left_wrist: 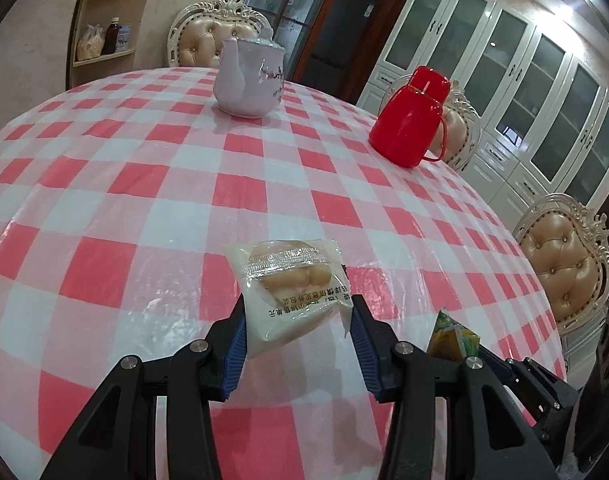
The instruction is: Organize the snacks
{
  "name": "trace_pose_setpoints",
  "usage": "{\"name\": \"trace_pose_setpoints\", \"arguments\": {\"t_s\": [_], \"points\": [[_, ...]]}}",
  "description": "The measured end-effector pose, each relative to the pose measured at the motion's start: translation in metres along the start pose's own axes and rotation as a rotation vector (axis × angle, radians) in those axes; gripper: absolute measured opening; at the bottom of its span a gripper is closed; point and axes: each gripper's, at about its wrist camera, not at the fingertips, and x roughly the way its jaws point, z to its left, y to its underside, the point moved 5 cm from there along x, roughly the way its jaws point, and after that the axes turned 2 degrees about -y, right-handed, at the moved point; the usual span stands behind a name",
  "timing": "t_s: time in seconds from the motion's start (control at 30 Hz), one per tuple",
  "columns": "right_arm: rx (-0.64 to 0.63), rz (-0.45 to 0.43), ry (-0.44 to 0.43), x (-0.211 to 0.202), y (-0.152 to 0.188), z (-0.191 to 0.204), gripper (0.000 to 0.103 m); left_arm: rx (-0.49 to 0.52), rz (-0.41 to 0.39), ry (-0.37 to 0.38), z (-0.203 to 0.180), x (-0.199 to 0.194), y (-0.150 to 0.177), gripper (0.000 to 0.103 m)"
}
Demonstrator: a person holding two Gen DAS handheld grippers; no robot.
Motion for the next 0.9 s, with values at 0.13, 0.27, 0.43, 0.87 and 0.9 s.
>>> {"name": "trace_pose_setpoints", "arguments": {"t_s": [0.13, 0.27, 0.43, 0.87, 0.9], "points": [[-0.003, -0.008, -0.013, -0.007, 0.005, 0.007, 0.047, 0.019, -0.007, -0.014, 0.005, -0.014, 0.013, 0.048], [-0.009, -0.017, -0.042, -0.015, 0.009, 0.018, 0.047, 0.02, -0.03, -0.029, 0.017, -0.037, 0.028, 0.048], [-0.032, -0.028, -0.116, -0.027, 0.013, 0.044, 0.047, -0.035, -0.091, -0.074, 0.048, -0.082, 0.047, 0.048], [-0.243, -0.007, -0.436, -0.061, 0.046, 0.198, 0.047, -0.114, -0.184, -0.269, 0.14, -0.201, 0.099, 0.048], [-0.263, -0.005, -0.452, -0.063, 0.05, 0.208, 0.047, -0.119, -0.186, -0.284, 0.146, -0.208, 0.103, 0.048]]}}
